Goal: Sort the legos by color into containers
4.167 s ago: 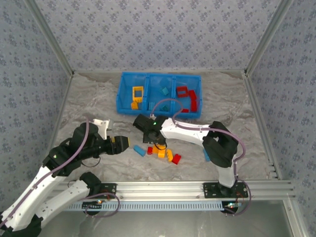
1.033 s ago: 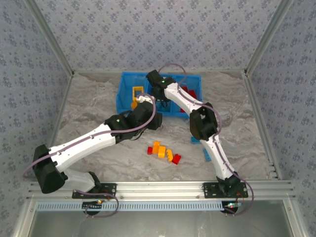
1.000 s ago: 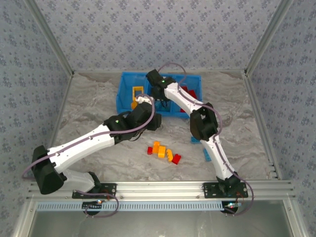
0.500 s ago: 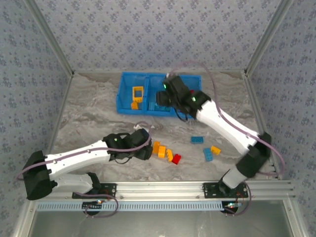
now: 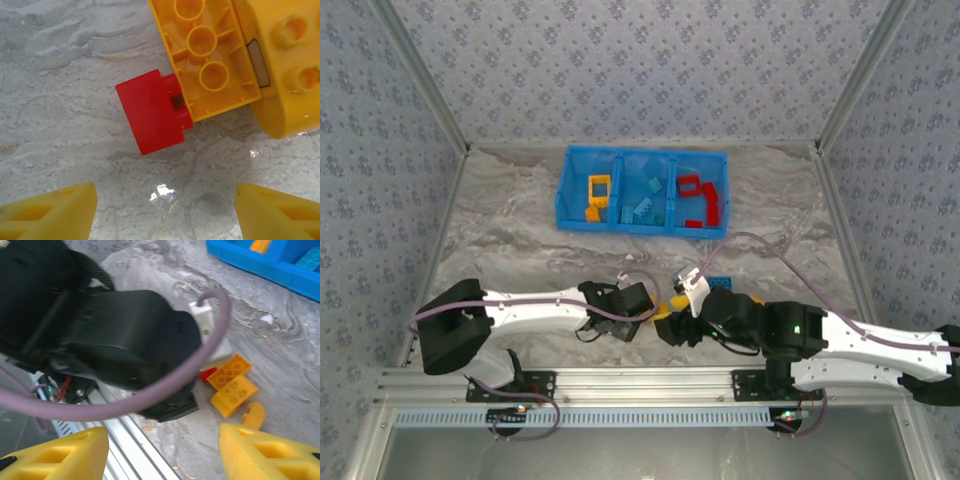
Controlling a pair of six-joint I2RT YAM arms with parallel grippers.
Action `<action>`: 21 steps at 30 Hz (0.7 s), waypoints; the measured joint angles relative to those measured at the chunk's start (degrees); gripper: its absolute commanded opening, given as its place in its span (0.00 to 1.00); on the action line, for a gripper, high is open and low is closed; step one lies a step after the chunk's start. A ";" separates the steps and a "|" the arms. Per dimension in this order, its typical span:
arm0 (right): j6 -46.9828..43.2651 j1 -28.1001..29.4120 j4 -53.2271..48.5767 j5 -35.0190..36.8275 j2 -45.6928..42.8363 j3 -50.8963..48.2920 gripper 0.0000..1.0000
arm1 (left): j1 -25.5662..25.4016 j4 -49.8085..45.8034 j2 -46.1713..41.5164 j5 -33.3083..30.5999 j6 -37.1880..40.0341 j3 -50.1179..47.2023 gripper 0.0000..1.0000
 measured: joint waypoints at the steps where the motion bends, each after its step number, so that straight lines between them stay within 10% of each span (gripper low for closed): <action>1: 0.35 0.46 -0.02 0.37 -0.09 -0.04 0.59 | -0.02 0.42 0.39 -0.13 0.00 0.00 0.71; 21: 9.75 -1.81 -12.20 19.30 -6.27 1.88 0.56 | 6.80 1.66 -0.70 0.57 -0.76 5.07 0.72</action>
